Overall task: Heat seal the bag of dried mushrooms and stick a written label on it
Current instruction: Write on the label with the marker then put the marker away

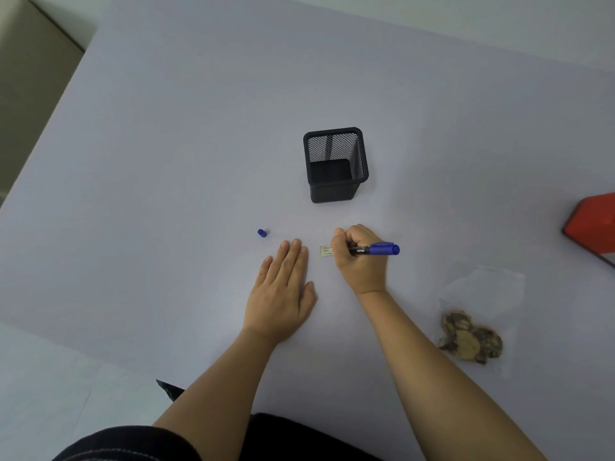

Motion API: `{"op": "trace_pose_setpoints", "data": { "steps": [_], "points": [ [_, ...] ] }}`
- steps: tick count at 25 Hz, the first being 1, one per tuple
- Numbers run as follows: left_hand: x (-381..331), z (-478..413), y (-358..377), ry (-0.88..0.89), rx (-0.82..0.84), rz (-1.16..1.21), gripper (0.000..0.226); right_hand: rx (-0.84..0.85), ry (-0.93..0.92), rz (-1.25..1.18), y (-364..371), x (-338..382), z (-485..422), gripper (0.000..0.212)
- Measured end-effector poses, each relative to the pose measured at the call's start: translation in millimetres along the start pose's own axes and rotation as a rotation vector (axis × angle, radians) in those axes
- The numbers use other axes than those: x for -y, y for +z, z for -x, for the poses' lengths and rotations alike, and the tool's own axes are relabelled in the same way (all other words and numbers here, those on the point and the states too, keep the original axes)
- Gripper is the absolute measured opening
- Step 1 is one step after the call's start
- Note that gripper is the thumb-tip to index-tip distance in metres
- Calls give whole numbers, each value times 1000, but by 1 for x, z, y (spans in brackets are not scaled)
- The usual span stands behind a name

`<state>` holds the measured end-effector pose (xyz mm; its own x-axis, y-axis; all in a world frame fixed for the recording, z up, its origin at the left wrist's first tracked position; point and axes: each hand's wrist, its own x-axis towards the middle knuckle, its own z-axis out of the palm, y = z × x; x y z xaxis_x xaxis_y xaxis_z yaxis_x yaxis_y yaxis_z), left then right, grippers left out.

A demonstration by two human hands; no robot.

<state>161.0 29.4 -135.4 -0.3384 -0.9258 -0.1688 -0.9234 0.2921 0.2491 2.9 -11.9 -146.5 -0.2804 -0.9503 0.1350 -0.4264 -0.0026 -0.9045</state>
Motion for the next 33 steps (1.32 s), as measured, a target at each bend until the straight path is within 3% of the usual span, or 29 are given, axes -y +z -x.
{"op": "trace_pose_setpoints", "data": {
  "steps": [33],
  "points": [
    [-1, -1, 1, 3, -61, 2, 57, -37, -9, 11, 1, -3, 1, 40]
  ]
}}
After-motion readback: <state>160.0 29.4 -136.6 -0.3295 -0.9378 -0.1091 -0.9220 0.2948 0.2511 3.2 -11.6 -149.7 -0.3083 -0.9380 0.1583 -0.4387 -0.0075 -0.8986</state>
